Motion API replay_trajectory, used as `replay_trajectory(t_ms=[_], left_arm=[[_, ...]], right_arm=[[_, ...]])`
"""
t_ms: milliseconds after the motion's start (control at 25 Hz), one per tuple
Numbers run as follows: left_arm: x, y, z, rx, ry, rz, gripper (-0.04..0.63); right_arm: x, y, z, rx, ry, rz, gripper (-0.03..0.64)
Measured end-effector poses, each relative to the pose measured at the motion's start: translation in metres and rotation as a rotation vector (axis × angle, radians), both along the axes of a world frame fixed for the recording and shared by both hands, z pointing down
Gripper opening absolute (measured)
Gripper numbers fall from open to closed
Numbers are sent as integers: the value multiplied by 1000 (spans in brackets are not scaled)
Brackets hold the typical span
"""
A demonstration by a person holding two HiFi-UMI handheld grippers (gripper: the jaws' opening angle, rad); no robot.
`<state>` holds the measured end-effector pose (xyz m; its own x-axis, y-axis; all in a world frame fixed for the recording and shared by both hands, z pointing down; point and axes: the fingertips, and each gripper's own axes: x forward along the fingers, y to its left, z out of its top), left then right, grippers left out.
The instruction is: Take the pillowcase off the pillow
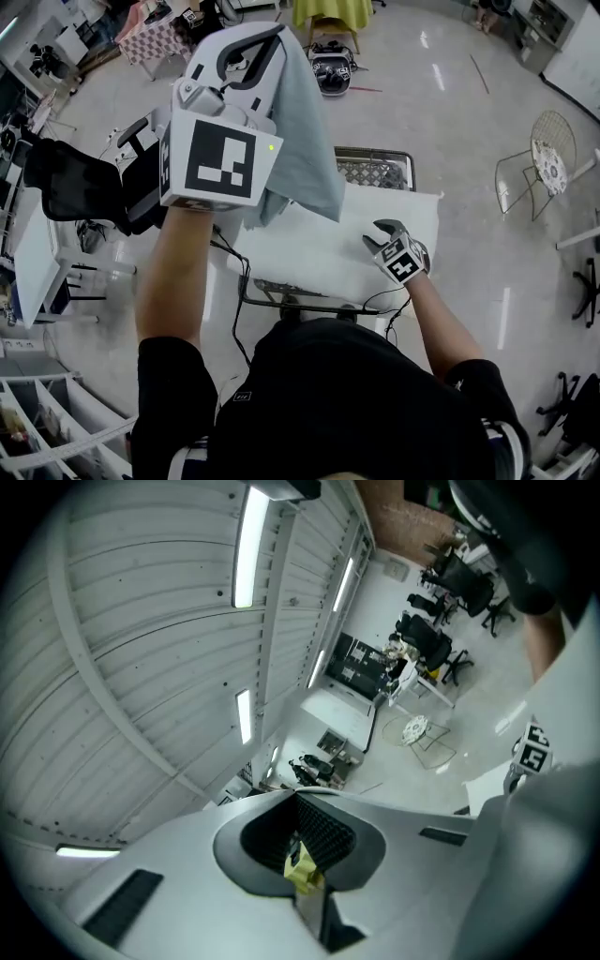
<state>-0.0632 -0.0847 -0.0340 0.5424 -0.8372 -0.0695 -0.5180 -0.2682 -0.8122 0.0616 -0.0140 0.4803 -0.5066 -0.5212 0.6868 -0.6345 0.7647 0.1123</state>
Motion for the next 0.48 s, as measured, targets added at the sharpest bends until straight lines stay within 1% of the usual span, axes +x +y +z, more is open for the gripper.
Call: replay_trajectory(t_ms=[80,160,240,360,480], left_arm=[[28,11,15,-22,29,48,8],[51,19,41,-44,18,70,8],[69,23,71,-94,5,88,8],[89,28,113,-177,19,116,8],[96,30,156,-241,-1,116,8]], right_arm=[[15,-1,-8,11,-24,27,179],[29,-1,-15,20,-43,56,179],[44,2,-18,22,-52,85,179],[69,7,-11,10,-59,147,179],[94,16,2,-17,-53,221,179]])
